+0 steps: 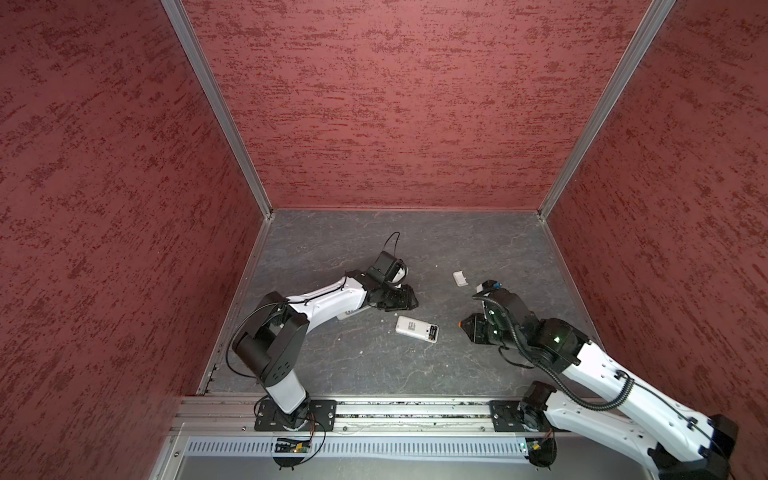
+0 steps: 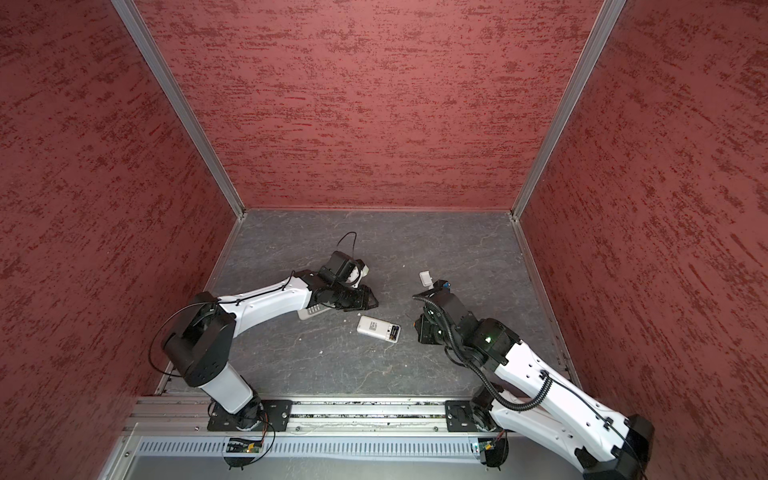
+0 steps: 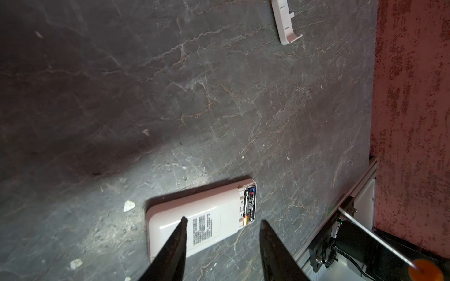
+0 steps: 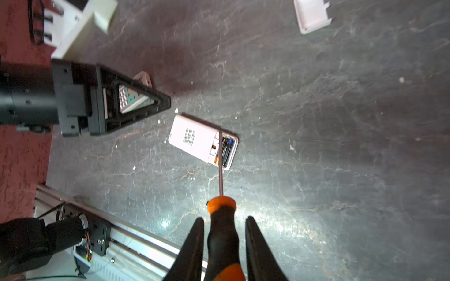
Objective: Unload the batteries from the remote control
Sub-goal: 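Grasp the white remote with the left gripper while the right lowers the screwdriver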
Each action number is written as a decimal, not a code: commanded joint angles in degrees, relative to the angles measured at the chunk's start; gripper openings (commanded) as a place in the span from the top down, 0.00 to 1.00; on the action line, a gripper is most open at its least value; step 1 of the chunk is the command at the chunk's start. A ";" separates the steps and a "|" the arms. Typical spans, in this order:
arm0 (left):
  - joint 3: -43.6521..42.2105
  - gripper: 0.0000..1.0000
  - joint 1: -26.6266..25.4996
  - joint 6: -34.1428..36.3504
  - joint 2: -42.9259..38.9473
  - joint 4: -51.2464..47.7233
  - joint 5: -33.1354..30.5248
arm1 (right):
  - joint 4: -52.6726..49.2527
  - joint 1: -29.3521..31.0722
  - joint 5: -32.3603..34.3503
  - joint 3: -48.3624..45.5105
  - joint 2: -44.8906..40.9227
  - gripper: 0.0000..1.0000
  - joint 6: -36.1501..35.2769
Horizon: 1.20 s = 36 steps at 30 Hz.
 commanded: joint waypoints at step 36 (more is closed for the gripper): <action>1.53 0.52 -0.83 0.54 5.98 3.16 0.19 | 5.53 4.94 -5.64 -4.41 12.06 1.00 -0.33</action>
